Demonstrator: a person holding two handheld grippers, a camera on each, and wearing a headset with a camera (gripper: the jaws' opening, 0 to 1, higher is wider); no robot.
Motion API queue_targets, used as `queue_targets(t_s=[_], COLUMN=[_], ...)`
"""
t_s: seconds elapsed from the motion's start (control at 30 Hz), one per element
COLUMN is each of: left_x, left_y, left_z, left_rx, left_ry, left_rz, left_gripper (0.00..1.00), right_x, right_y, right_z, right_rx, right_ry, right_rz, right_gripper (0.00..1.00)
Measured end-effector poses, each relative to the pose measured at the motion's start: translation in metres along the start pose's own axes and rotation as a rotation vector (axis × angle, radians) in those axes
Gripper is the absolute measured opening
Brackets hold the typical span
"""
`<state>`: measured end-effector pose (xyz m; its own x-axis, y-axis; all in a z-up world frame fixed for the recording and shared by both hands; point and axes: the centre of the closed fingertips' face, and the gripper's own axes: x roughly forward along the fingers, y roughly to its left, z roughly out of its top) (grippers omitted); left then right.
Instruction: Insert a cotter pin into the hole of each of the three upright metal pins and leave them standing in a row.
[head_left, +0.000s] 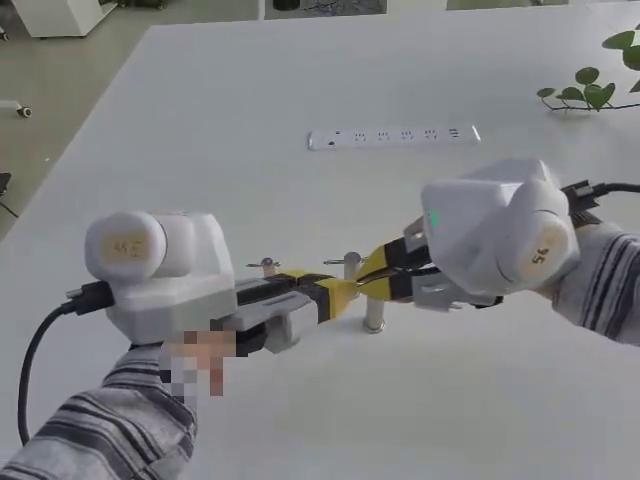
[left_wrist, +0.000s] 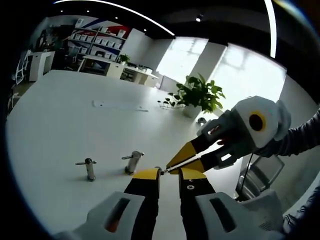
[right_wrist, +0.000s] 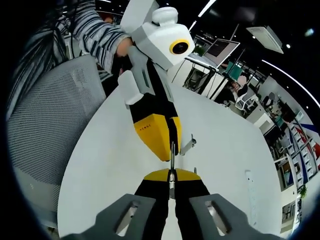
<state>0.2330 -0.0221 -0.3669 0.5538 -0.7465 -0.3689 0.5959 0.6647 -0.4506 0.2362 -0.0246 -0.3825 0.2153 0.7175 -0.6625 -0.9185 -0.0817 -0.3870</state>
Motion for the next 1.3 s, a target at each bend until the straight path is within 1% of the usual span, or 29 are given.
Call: queue_targets(t_s=[0.07, 0.13, 0.3, 0.37, 0.47, 0.57, 0.6, 0.67, 0.7, 0.77, 0.83, 0.87, 0.93, 0.97, 1.03, 1.07, 1.13, 1.23, 1.27, 1.3], left_x=[0.000, -0.001, -0.001, -0.002, -0.003, -0.003, -0.003, -0.004, -0.004, -0.004, -0.004, -0.004, -0.005, -0.005, -0.006, -0.007, -0.009, -0.011, -0.012, -0.013], left_y=[0.001, 0.001, 0.004, 0.003, 0.003, 0.002, 0.001, -0.001, -0.001, -0.001, 0.000, 0.000, -0.002, -0.003, -0.003, -0.003, -0.004, -0.006, -0.006, -0.008], left_z=[-0.001, -0.002, -0.004, -0.004, -0.005, -0.006, -0.006, -0.006, -0.006, -0.005, -0.005, -0.004, -0.004, -0.004, -0.005, -0.008, -0.010, -0.014, -0.015, -0.017], left_rx=[0.007, -0.002, 0.004, 0.005, -0.005, 0.001, 0.005, 0.038, 0.041, 0.053, 0.062, 0.077, 0.094, 0.101, 0.140, 0.163, 0.175, 0.197, 0.205, 0.219], left_ry=[0.003, 0.007, 0.007, -0.004, -0.004, -0.007, -0.010, -0.014, -0.015, -0.022, -0.017, -0.016, -0.013, -0.012, -0.003, 0.008, 0.013, 0.016, 0.020, 0.019], left_rz=[0.008, 0.006, 0.018, 0.013, 0.009, 0.006, 0.001, -0.010, -0.008, -0.008, -0.015, -0.018, -0.034, -0.040, -0.047, -0.053, -0.064, -0.080, -0.087, -0.097], left_gripper=[0.09, 0.07, 0.01, 0.00, 0.00, 0.00, 0.00, 0.00, 0.00, 0.00, 0.00, 0.00, 0.00, 0.00, 0.00, 0.00, 0.00, 0.00, 0.00, 0.00], right_x=[0.000, 0.001, 0.002, 0.002, 0.003, 0.003, 0.003, 0.002, 0.002, 0.002, 0.002, 0.002, 0.002, 0.001, -0.001, -0.002, -0.003, -0.006, -0.007, -0.007], right_y=[0.001, 0.003, 0.006, 0.007, 0.006, 0.006, 0.006, 0.006, 0.007, 0.005, 0.006, 0.006, 0.009, 0.008, 0.011, 0.010, 0.009, 0.016, 0.020, 0.022], right_z=[0.001, 0.003, 0.005, 0.006, 0.007, 0.007, 0.007, 0.008, 0.008, 0.008, 0.007, 0.007, 0.006, 0.006, 0.008, 0.009, 0.002, 0.003, 0.002, 0.002], right_rx=[-0.004, -0.012, -0.006, -0.011, -0.005, 0.005, 0.008, 0.023, 0.070, 0.095, 0.099, 0.118, 0.182, 0.236, 0.307, 0.357, 0.390, 0.462, 0.504, 0.528], right_ry=[0.000, 0.001, -0.002, 0.002, 0.000, 0.000, -0.002, -0.009, -0.019, -0.024, -0.022, -0.025, -0.041, -0.062, -0.095, -0.115, -0.124, -0.144, -0.157, -0.162], right_rz=[0.001, 0.002, 0.004, 0.002, -0.006, -0.006, -0.007, -0.005, 0.001, -0.004, 0.004, 0.004, 0.026, 0.032, 0.059, 0.062, 0.074, 0.097, 0.116, 0.125], right_gripper=[0.00, 0.00, 0.00, 0.00, 0.00, 0.00, 0.00, 0.00, 0.00, 0.00, 0.00, 0.00, 0.00, 0.01, 0.03, 0.03, 0.03, 0.03, 0.03, 0.04])
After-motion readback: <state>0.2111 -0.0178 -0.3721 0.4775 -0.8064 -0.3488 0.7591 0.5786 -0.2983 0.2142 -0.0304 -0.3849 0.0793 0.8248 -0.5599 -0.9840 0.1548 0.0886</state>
